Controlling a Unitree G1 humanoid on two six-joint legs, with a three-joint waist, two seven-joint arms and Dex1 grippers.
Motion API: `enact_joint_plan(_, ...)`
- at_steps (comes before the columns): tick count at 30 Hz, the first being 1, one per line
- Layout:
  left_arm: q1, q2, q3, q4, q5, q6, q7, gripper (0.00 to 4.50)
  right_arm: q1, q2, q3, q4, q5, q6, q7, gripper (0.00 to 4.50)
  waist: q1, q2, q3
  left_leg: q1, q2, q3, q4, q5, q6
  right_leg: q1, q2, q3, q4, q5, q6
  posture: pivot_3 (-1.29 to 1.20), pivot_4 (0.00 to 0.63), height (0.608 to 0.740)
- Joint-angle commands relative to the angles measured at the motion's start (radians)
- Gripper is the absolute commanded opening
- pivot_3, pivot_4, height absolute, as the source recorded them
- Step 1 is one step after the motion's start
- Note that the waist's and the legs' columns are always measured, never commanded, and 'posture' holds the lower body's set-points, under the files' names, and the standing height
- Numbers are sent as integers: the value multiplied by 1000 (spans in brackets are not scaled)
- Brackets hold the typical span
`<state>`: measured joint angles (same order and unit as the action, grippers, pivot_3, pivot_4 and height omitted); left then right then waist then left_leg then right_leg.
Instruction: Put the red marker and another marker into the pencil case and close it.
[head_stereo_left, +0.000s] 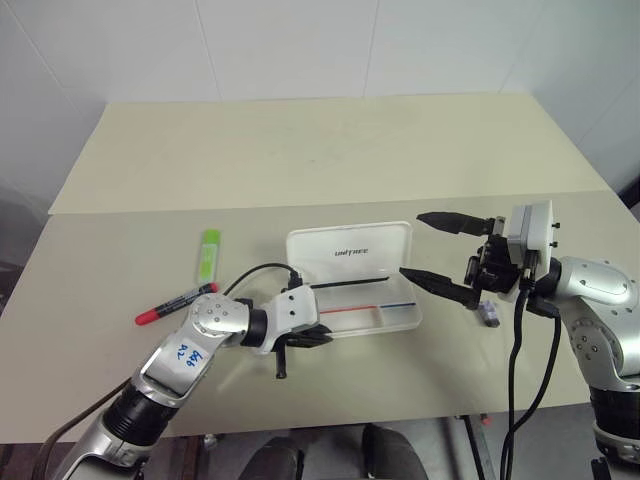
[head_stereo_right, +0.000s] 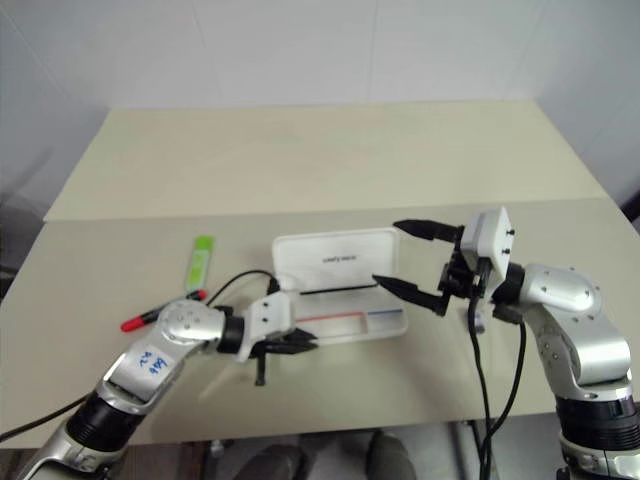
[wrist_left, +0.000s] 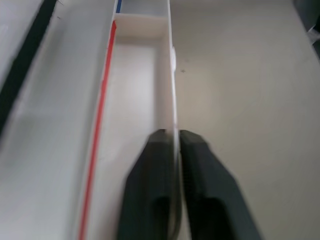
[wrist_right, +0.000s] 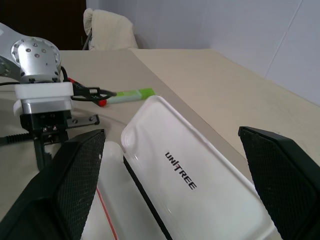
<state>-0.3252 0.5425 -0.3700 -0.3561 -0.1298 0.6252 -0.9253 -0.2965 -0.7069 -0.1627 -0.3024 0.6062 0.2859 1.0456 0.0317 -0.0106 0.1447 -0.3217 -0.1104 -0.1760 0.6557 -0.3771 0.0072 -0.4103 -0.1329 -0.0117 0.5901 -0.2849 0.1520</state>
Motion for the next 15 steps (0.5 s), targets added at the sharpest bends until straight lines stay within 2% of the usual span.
enact_joint_plan(1, 12, -19, -36, -20, -14, 21, 9, 1863, -18, -3, -6, -14, 15, -7, 11, 4500, 2, 0, 0, 0, 0, 0, 1, 0, 0, 0, 0, 0, 0, 0, 0, 0, 150, 740)
enact_joint_plan(7, 5, -24, -2, -21, -40, -32, -2, 3931, -49, 11, 15, 18, 3, -20, 26, 4500, 5, 0, 0, -1, 0, 0, 5, -1, -1, 1, 1, 0, 0, 0, 0, 0, 150, 740)
enact_joint_plan(9, 13, -17, 17, -29, -53, -48, -5, 4479, -63, 20, 26, 31, -1, -28, 33, 4500, 4, 0, 0, -1, 0, 1, 6, -1, -1, 1, 1, 0, -1, 0, 0, 0, 150, 740)
enact_joint_plan(15, 42, -16, 61, -47, -88, -109, -4, 4479, -90, 40, 51, 66, -12, -47, 50, 4500, 2, 0, 0, 0, 1, 1, 6, -1, -2, 1, 2, 0, 0, 1, 0, 0, 150, 740)
